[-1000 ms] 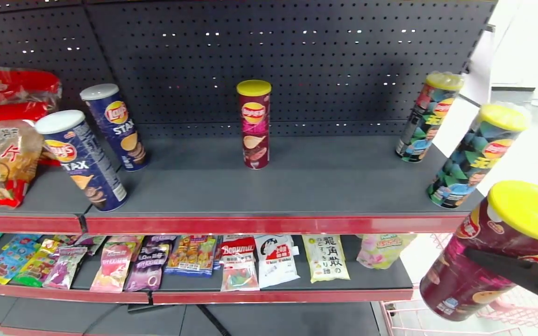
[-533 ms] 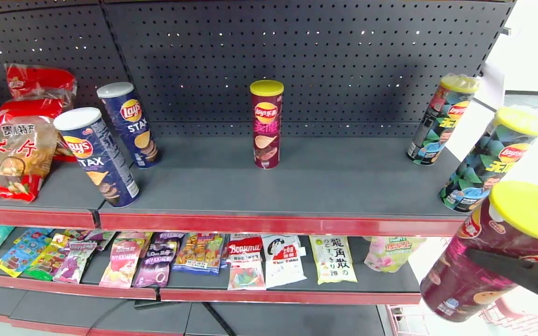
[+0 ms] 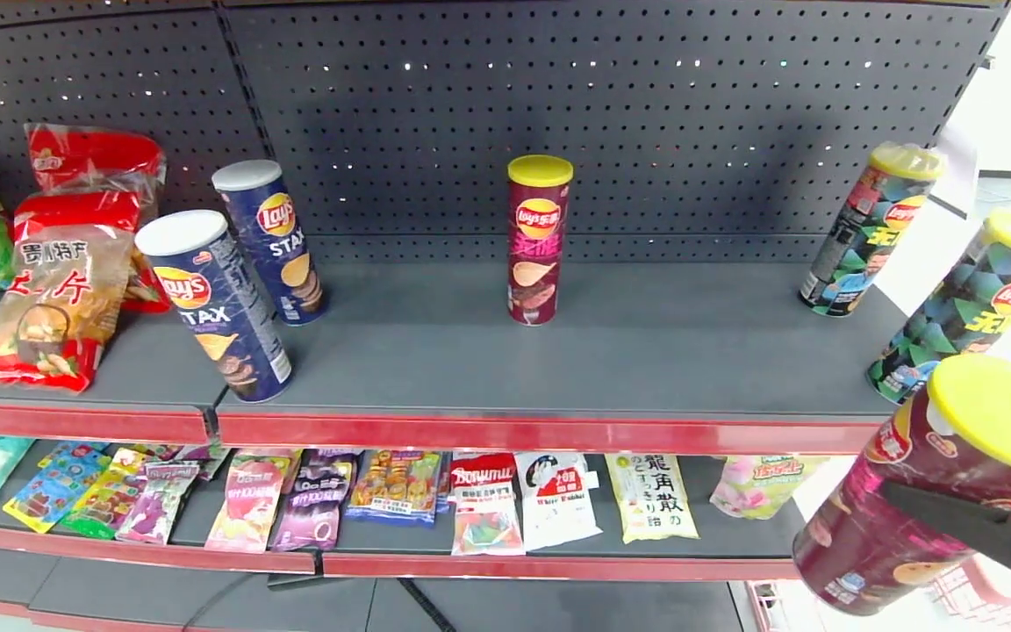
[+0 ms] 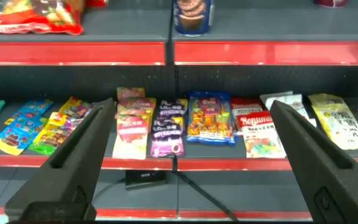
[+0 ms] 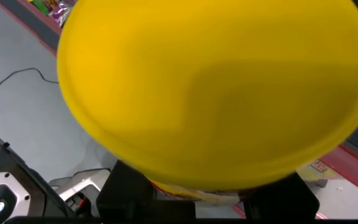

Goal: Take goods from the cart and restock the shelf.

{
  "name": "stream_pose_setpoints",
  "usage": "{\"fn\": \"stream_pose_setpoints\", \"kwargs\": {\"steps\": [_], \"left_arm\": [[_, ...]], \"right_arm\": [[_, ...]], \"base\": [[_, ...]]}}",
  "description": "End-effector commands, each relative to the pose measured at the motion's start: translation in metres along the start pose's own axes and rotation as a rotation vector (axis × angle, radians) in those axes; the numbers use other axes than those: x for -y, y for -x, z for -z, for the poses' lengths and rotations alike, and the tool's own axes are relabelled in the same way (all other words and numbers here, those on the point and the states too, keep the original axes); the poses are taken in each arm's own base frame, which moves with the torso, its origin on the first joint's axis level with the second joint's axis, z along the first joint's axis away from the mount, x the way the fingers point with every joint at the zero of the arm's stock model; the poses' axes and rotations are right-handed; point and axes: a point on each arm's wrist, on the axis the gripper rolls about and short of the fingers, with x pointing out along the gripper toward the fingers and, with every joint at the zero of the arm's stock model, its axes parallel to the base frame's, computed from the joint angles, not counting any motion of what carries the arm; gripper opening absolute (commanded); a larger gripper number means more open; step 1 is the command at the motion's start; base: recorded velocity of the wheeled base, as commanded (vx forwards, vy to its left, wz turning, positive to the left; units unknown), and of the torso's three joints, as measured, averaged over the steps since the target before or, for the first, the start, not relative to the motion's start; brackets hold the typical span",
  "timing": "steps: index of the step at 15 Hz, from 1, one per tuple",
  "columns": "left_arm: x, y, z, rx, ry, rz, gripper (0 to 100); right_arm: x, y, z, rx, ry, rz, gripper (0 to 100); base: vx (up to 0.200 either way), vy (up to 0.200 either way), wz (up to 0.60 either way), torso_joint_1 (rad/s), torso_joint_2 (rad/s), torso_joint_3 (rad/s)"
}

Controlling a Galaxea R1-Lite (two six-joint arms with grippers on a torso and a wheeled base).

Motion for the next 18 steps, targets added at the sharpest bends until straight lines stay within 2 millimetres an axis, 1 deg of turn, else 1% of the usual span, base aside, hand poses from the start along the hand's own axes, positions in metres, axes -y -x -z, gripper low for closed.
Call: {"fn": "stream_pose_setpoints", "kwargs": {"steps": [1,6,7,8,13,15,18], "left_arm": [[0.000,0.000,0.000,-0.001,0.000,0.000,100],[0.000,0.000,0.000,-0.001,0.000,0.000,100],[0.000,0.000,0.000,-0.001,0.000,0.000,100],[0.000,0.000,0.000,-0.001,0.000,0.000,100],[0.000,0.000,0.000,-0.001,0.000,0.000,100],[0.000,0.000,0.000,-0.001,0.000,0.000,100],[0.000,0.000,0.000,-0.001,0.002,0.000,100]], "right_arm": [[-0.001,0.002,0.000,0.007,0.004,-0.001,0],[0.000,0.001,-0.004,0.016,0.009,-0.010,0],[-0.001,0.001,-0.006,0.029,0.010,-0.045,0],[-0.001,0.001,-0.007,0.039,0.010,-0.082,0],[0.000,-0.003,-0.010,0.038,0.009,-0.099,0],[0.000,-0.003,-0.010,0.038,0.009,-0.099,0],[0.000,-0.002,-0.011,0.040,0.009,-0.099,0]], "base": [[0.200,0.000,0.00,0.007,0.00,0.002],[0.200,0.000,0.00,-0.001,0.00,0.001],[0.200,0.000,0.00,0.007,0.01,0.007],[0.000,0.000,0.00,0.000,0.00,0.000],[0.000,0.000,0.00,0.000,0.00,0.000],[0.200,0.000,0.00,0.000,0.00,0.002],[0.000,0.000,0.00,0.000,0.00,0.000]]}}
